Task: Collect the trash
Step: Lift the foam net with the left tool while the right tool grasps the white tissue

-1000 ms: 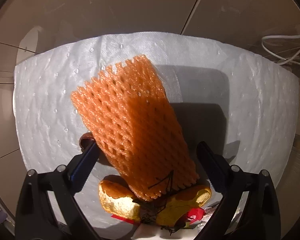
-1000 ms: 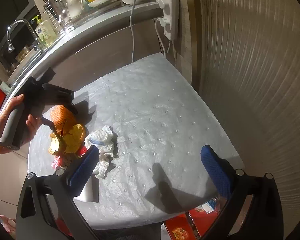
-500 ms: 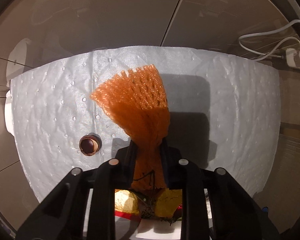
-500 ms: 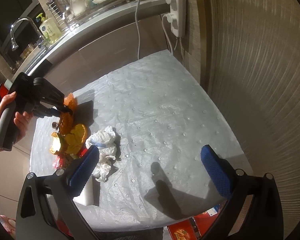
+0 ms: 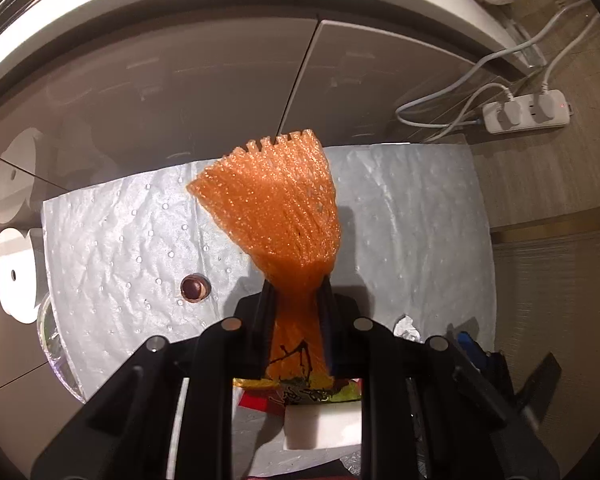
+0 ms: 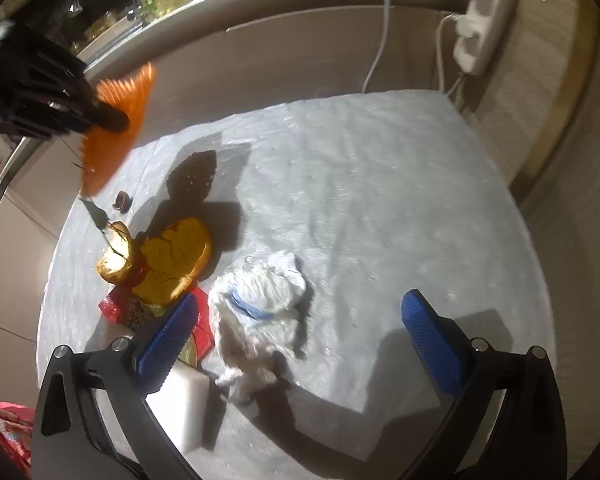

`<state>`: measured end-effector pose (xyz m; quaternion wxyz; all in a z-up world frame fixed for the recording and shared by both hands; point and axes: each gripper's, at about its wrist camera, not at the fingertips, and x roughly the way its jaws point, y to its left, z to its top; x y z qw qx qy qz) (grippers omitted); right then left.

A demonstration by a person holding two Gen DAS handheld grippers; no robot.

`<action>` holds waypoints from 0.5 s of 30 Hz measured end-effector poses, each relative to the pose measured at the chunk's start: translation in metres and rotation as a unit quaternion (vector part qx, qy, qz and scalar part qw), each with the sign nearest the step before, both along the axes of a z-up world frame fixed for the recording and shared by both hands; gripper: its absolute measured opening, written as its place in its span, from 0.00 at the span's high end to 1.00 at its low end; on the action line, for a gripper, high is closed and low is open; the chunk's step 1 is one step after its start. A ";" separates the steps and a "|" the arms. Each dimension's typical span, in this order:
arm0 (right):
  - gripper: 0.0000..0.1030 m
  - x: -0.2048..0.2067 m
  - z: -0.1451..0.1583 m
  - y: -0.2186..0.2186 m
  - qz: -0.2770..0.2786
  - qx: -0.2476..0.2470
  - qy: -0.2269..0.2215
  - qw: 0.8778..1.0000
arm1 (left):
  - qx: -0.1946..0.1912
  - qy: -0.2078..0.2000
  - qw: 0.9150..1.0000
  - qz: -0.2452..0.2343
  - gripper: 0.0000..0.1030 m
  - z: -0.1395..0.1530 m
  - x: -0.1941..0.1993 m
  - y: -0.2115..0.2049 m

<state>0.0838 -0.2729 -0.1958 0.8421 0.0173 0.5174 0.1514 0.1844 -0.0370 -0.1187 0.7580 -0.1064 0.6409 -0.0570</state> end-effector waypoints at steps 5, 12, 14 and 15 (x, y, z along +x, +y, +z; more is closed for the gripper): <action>0.30 0.002 -0.010 0.011 0.017 -0.015 0.003 1.000 | -0.012 -0.017 1.000 -0.001 0.81 0.015 -0.010 0.007; 0.63 0.003 0.001 0.011 0.011 0.005 -0.001 1.000 | -0.021 -0.035 0.999 0.000 0.81 0.021 -0.012 0.010; 0.63 0.005 0.009 0.007 0.001 0.020 -0.006 1.000 | -0.025 -0.038 0.999 0.000 0.81 0.025 -0.013 0.013; 0.63 0.005 0.015 0.006 -0.003 0.026 -0.010 1.000 | -0.028 -0.039 0.999 0.000 0.81 0.025 -0.014 0.013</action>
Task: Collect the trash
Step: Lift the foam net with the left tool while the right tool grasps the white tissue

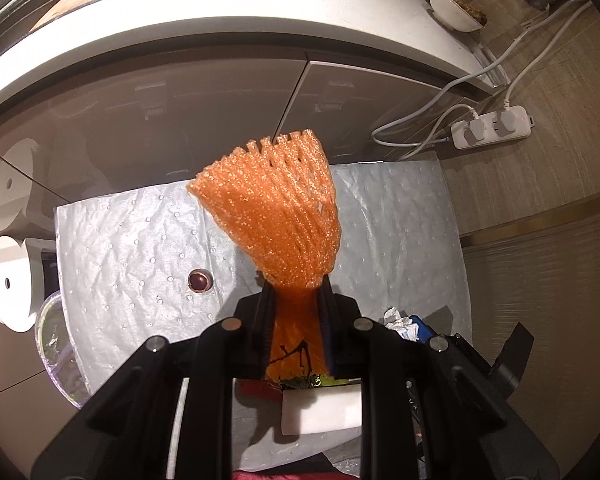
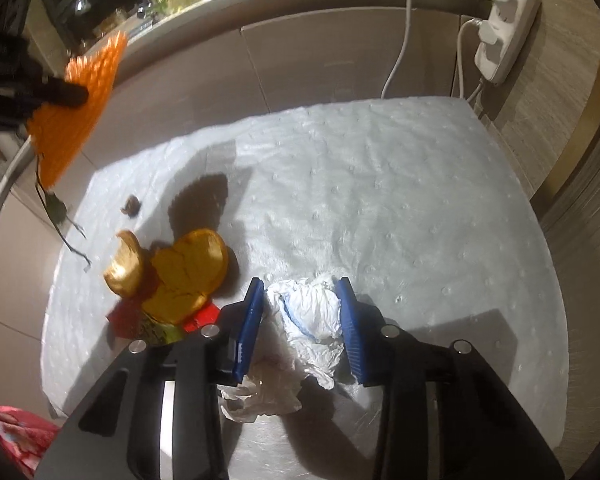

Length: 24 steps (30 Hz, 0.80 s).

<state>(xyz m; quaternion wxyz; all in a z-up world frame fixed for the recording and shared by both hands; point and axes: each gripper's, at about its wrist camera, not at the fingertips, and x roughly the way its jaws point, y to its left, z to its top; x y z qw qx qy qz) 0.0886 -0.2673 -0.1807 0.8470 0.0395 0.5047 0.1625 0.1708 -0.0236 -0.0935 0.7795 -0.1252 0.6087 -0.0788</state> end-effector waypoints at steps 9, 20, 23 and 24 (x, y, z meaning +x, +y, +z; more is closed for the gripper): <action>0.63 -0.008 0.057 0.012 0.011 0.022 -0.038 0.999 | -0.007 -0.028 1.000 -0.001 0.81 0.027 -0.026 0.031; 0.63 -0.030 0.111 0.130 0.130 0.060 -0.063 0.988 | 0.032 -0.059 0.997 0.036 0.81 0.047 -0.091 0.130; 0.63 -0.036 0.116 0.173 0.170 0.061 -0.060 0.982 | 0.047 -0.053 0.996 0.051 0.81 0.041 -0.112 0.161; 0.63 -0.038 0.117 0.186 0.181 0.062 -0.060 0.980 | 0.051 -0.052 0.996 0.056 0.81 0.038 -0.119 0.172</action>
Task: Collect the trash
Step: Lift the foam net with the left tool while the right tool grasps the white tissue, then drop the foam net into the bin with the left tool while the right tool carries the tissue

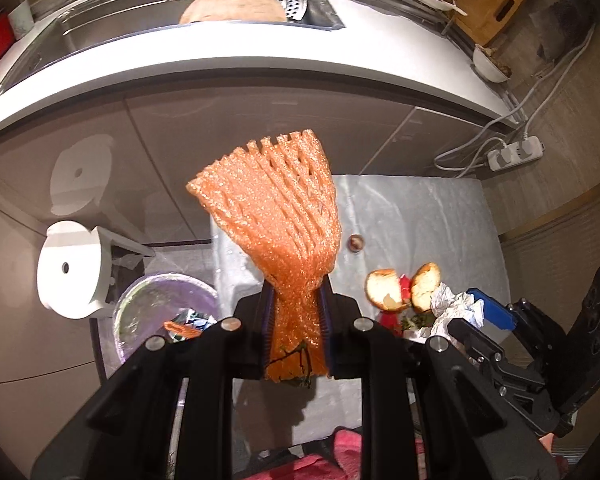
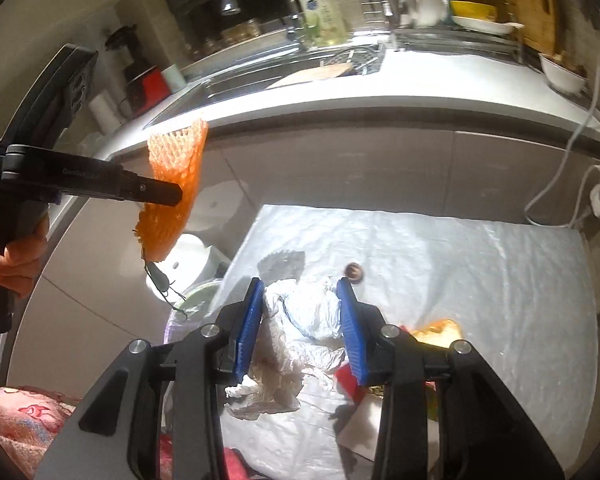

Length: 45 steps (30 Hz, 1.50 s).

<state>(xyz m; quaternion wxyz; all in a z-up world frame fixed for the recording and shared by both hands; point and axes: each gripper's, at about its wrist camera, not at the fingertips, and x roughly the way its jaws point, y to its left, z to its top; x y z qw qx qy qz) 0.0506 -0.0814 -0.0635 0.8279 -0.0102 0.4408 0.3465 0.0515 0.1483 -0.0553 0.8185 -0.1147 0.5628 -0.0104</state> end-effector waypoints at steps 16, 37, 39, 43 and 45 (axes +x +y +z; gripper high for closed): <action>0.62 -0.037 0.010 0.167 0.112 -0.022 -0.002 0.993 | 0.051 0.010 0.998 0.027 0.81 -0.044 -0.073 0.108; 0.62 -0.046 0.030 0.175 0.063 -0.082 -0.015 0.995 | 0.071 0.092 0.992 -0.047 0.80 -0.203 -0.065 0.129; 0.62 -0.048 0.032 0.173 0.060 -0.089 -0.015 0.994 | 0.069 0.109 0.990 -0.057 0.80 -0.223 -0.063 0.127; 0.62 -0.052 0.032 0.171 0.057 -0.102 -0.014 0.993 | 0.074 0.141 0.985 -0.071 0.80 -0.259 -0.059 0.122; 0.62 -0.053 0.033 0.170 0.056 -0.107 -0.014 0.993 | 0.076 0.152 0.982 -0.076 0.80 -0.271 -0.056 0.120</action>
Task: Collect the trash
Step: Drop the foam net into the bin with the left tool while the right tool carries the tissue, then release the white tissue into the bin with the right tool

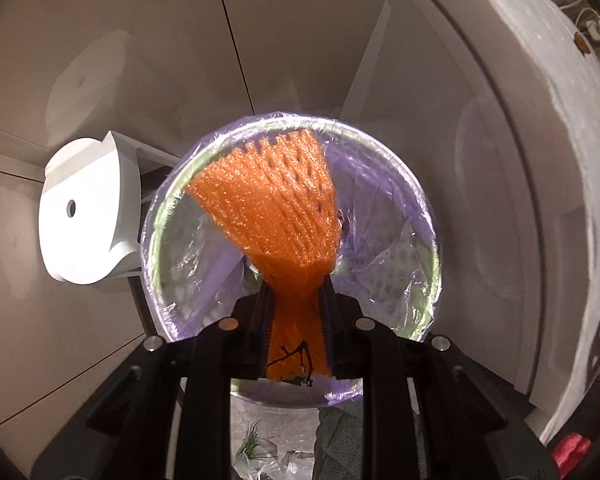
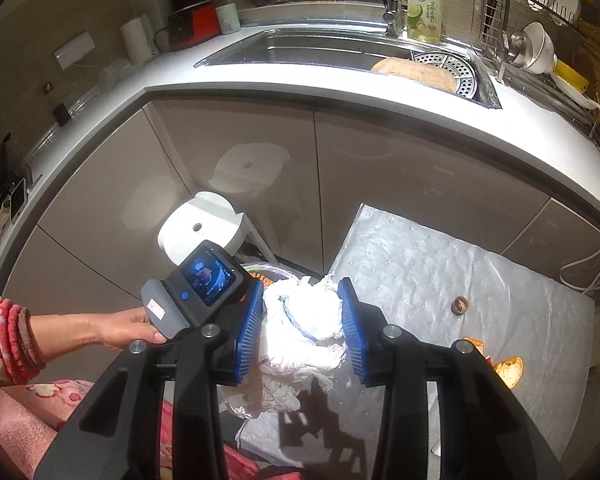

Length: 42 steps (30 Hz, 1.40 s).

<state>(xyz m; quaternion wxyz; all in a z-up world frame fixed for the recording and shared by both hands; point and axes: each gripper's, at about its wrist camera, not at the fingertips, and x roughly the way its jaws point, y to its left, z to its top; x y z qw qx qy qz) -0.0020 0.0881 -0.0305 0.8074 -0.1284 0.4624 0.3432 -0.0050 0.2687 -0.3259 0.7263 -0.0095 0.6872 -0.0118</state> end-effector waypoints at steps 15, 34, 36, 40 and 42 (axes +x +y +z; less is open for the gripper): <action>0.62 -0.002 0.002 -0.002 -0.001 -0.005 -0.002 1.000 | 0.018 -0.008 1.000 -0.009 0.30 0.000 0.004 -0.006; 0.62 0.005 -0.027 0.025 0.032 0.003 0.027 0.999 | -0.011 -0.120 0.992 0.026 0.29 0.121 -0.020 0.020; 0.62 0.006 -0.042 0.037 0.045 0.005 0.039 0.998 | -0.008 -0.143 0.989 0.041 0.24 0.149 -0.033 0.029; 0.62 0.005 -0.074 0.062 0.069 0.008 0.068 0.995 | 0.003 -0.173 0.983 0.064 0.22 0.190 -0.062 0.044; 0.62 0.005 -0.091 0.076 0.082 0.009 0.082 0.993 | 0.002 -0.182 0.980 0.082 0.21 0.206 -0.077 0.053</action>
